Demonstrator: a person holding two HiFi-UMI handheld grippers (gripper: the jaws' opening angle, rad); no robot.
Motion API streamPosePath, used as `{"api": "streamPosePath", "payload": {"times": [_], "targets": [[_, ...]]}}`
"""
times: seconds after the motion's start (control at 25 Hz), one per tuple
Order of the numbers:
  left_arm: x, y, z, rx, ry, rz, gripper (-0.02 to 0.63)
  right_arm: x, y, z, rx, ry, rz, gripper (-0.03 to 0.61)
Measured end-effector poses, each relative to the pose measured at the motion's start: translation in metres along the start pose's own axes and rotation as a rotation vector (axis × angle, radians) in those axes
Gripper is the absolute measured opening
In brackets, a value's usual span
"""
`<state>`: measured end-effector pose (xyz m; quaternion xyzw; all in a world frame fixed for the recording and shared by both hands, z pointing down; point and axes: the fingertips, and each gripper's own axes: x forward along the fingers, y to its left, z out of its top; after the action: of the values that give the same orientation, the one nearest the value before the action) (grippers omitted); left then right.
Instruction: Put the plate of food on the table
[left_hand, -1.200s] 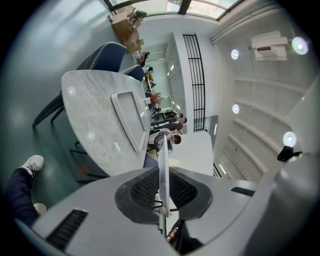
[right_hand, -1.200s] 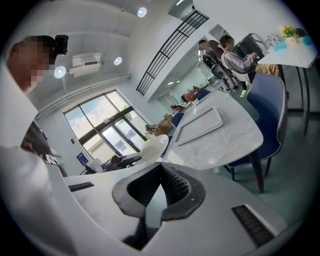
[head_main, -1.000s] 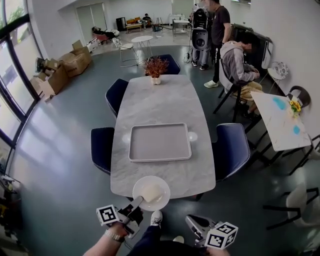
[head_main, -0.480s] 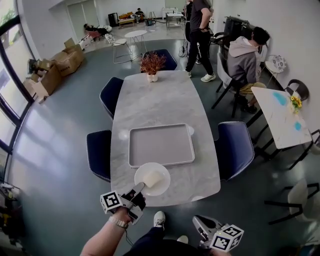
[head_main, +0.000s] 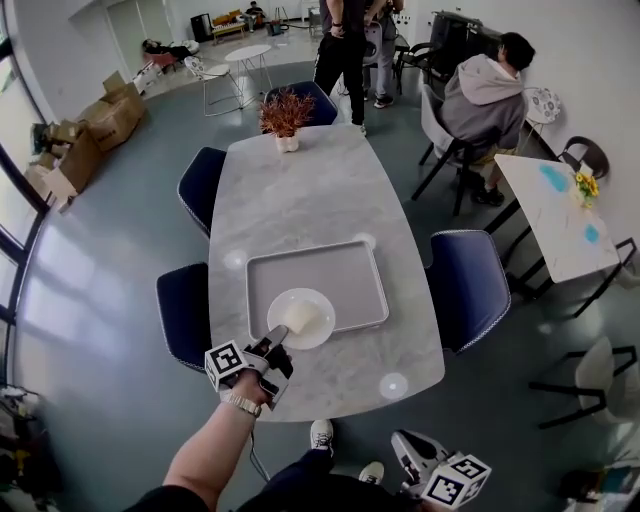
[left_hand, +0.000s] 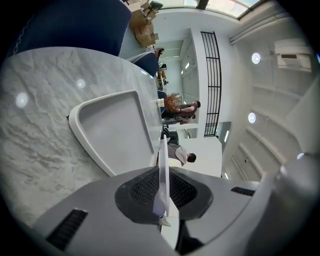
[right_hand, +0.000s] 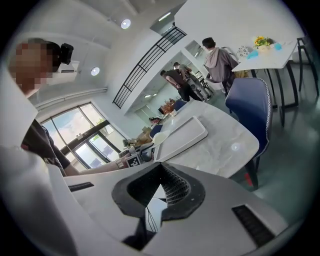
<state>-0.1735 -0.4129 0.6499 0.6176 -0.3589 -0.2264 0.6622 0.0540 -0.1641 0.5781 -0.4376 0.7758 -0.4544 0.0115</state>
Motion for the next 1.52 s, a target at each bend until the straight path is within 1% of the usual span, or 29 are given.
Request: {"api": "streamPosePath", "payload": {"times": [0.16,0.24,0.44,0.64,0.8,1.0,1.28,1.52], "targets": [[0.027,0.013,0.021,0.005,-0.001,0.033,0.034,0.003,-0.001,0.002,0.025,-0.021,-0.034,0.011],[0.039,0.02,0.027,-0.005,-0.009,0.055,0.035,0.001,-0.001,0.003,0.037,-0.034,-0.052,0.011],[0.068,0.038,0.038,-0.022,-0.023,0.115,0.034,-0.006,-0.008,0.003,0.073,-0.067,-0.097,0.011],[0.087,0.055,0.048,-0.03,-0.029,0.179,0.035,-0.005,-0.007,0.002,0.086,-0.078,-0.116,0.011],[0.099,0.064,0.054,-0.026,-0.031,0.224,0.035,-0.008,-0.008,0.001,0.101,-0.089,-0.13,0.011],[0.109,0.071,0.058,-0.002,-0.019,0.256,0.035,-0.012,-0.011,-0.002,0.113,-0.097,-0.146,0.011],[0.121,0.078,0.064,0.018,-0.011,0.278,0.034,-0.011,-0.013,-0.007,0.125,-0.099,-0.156,0.011],[0.123,0.084,0.068,0.037,-0.026,0.343,0.034,-0.012,-0.01,-0.008,0.127,-0.097,-0.158,0.011]]}}
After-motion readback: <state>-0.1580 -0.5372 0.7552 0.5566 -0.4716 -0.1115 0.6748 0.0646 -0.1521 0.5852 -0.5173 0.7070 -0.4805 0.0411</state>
